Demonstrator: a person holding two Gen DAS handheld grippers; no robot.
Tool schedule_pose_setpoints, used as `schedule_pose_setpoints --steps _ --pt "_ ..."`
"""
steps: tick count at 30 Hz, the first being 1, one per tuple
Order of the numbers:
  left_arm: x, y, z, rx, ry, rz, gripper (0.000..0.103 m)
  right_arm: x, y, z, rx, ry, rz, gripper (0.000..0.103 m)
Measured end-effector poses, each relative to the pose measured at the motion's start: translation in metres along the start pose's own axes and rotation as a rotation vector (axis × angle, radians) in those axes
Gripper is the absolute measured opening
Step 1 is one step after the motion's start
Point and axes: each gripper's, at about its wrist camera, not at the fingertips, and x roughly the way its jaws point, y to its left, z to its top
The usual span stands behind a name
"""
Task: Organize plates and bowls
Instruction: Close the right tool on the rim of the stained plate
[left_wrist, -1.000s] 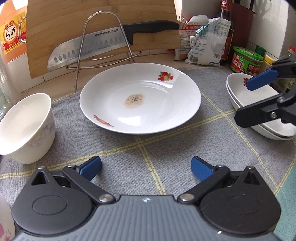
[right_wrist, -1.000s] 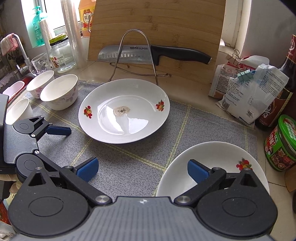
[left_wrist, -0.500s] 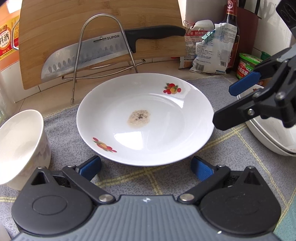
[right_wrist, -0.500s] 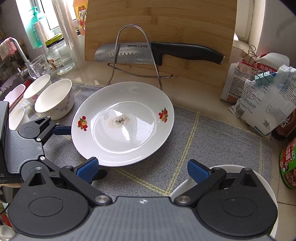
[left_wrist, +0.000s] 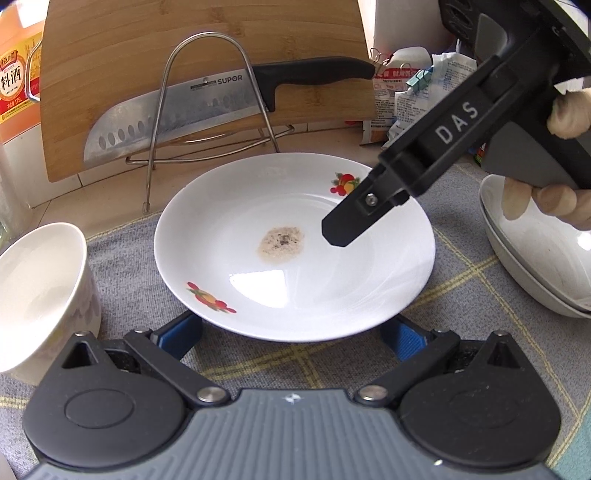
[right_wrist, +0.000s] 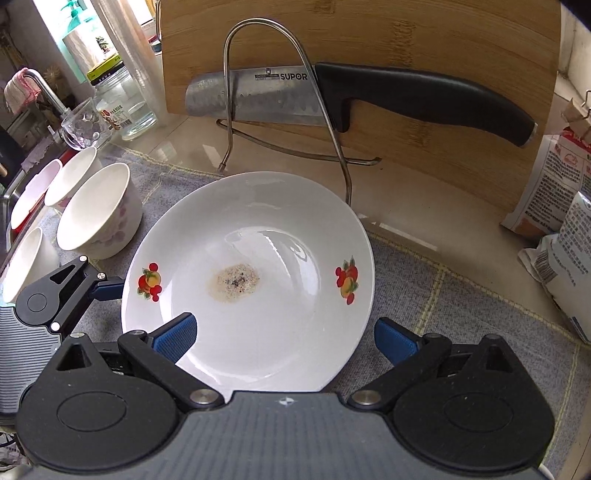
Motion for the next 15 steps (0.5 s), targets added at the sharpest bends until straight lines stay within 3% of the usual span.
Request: schedule_pose_setpoints --steps 15 --pt "-0.005 -0.003 -0.003 0.0 -0.003 0.001 0.103 0.024 -0.018 0.026 0.021 0.016 0.132 0.103"
